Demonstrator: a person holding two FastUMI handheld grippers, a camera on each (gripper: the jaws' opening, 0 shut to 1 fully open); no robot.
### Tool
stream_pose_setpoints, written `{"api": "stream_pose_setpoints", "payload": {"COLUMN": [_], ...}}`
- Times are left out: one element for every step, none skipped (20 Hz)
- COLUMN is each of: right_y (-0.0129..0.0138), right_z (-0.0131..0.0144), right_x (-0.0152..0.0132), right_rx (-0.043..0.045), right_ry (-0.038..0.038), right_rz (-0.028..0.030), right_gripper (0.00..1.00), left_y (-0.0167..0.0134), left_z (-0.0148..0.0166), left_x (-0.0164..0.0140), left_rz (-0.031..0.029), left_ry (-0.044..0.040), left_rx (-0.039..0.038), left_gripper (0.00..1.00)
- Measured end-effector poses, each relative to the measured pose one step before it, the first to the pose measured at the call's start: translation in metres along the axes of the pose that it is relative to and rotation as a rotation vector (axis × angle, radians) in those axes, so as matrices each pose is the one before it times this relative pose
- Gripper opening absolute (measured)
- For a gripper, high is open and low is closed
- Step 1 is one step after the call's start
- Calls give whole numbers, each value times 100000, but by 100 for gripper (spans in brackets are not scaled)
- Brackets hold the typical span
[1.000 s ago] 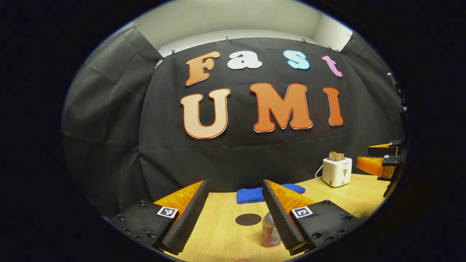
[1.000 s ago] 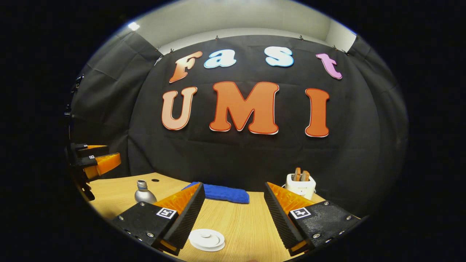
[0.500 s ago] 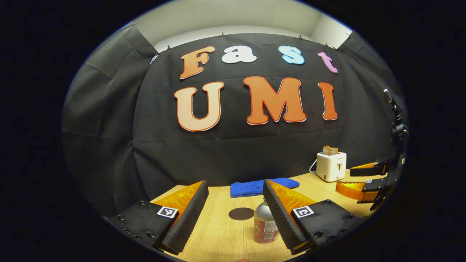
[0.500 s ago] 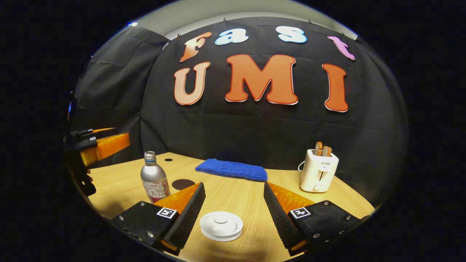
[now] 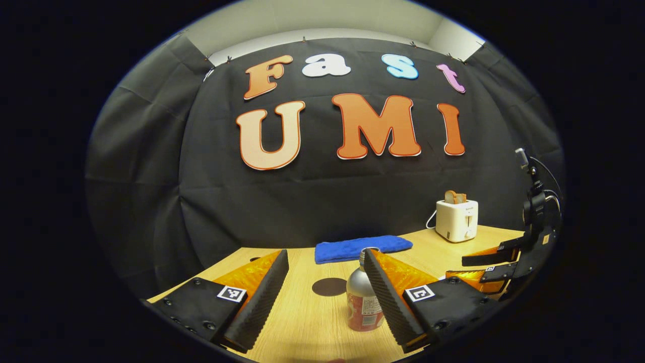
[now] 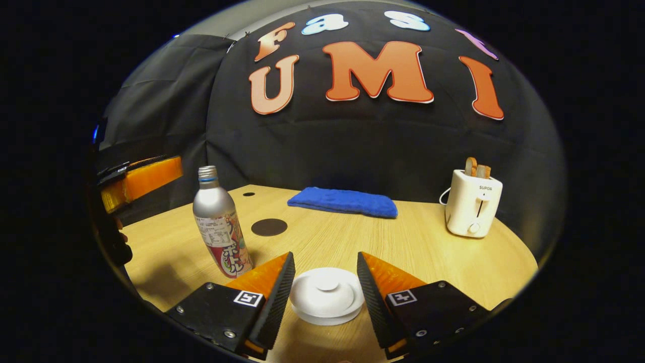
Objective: Open the teacup lid with one hand, grasp the water bottle and pour water into the teacup with the other hand; after pouring, place the water bottle on the coaster and then close the teacup lid.
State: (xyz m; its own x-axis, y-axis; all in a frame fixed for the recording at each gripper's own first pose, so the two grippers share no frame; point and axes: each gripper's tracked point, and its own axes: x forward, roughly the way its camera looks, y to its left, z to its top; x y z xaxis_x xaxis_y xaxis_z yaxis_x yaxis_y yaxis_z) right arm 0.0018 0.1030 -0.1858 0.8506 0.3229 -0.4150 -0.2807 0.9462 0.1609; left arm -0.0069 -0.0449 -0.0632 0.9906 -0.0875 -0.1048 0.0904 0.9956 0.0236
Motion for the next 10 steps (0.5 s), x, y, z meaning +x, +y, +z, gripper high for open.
{"api": "stream_pose_setpoints", "payload": {"right_y": [-108, -92, 0, -86, -25, 30, -49, -71, -74, 57], "right_z": [-135, -137, -310, -159, -309, -439, -204, 221, 121, -11], "right_x": [252, 164, 187, 157, 148, 161, 75, 136, 62, 26], "right_rx": [343, 571, 950, 1403, 1547, 1280, 585, 300, 56, 474], "right_ry": [613, 483, 623, 835, 1177, 1807, 1035, -642, -106, -219], "right_rz": [183, 105, 97, 383, 694, 782, 238, 202, 137, 292], "right_gripper": [71, 68, 63, 60, 55, 54, 49, 47, 44, 38], "left_y": [-196, -53, -2, -97, -65, -49, 59, -132, -7, -14], "left_z": [-233, -181, 13, -95, -114, -140, -68, -181, -129, -151], "left_x": [29, 16, 71, -17, 51, 102, 43, 98, -29, 189], "left_rz": [-316, -101, -36, -103, -23, -105, -29, -186, -37, -47], "left_ry": [587, 400, 130, 73, 78, 202, 228, 239, 211, 374], "left_rx": [-226, -147, -50, 75, 69, 51, -52, -69, -4, -11], "left_gripper": [99, 99, 99, 99, 99, 100, 100, 100, 99, 99]}}
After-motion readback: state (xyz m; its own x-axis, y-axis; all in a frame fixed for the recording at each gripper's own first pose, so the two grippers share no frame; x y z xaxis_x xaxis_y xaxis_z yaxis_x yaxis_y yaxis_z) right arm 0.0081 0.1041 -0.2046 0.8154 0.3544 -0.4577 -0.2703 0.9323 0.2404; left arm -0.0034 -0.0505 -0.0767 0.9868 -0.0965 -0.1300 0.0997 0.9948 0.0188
